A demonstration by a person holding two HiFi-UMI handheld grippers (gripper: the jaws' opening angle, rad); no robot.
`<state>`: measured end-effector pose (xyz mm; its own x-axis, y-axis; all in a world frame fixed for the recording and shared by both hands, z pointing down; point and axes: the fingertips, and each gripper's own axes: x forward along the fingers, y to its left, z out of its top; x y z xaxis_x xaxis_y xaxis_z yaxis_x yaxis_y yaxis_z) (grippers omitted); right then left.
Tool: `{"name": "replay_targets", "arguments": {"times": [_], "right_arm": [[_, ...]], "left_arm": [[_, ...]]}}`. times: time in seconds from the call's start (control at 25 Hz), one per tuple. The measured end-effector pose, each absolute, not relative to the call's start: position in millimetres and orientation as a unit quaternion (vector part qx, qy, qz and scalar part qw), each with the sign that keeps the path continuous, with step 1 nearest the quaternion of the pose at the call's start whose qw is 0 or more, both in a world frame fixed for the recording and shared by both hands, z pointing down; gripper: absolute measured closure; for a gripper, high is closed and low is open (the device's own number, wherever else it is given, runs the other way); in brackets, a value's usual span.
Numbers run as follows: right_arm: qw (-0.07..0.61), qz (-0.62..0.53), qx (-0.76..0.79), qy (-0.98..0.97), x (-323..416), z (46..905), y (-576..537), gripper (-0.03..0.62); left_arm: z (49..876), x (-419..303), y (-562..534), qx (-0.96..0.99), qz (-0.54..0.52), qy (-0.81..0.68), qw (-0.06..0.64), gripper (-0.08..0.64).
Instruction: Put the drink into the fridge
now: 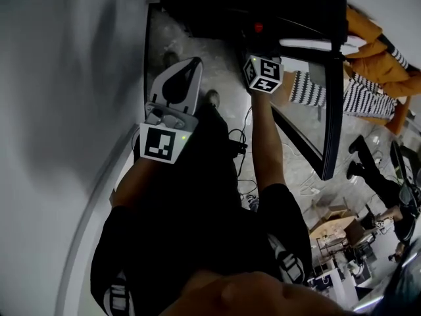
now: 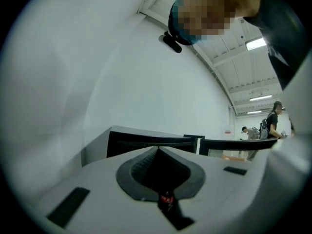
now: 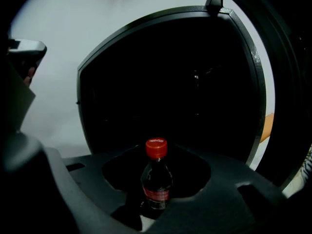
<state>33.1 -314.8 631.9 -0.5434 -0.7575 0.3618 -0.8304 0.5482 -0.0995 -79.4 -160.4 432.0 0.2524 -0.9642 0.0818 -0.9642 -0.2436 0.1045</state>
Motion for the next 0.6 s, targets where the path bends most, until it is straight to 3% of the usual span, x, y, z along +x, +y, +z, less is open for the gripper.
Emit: {"name": "replay_targets", "arguments": {"times": [0.6], "right_arm": [[0.140,0.132,0.469,-0.862,28.6,680.1,-354.7,0.466]], "left_arm": [[470.9,-74.3,-157.8,0.781,-0.004,-0.618,0.088,0.555]]}}
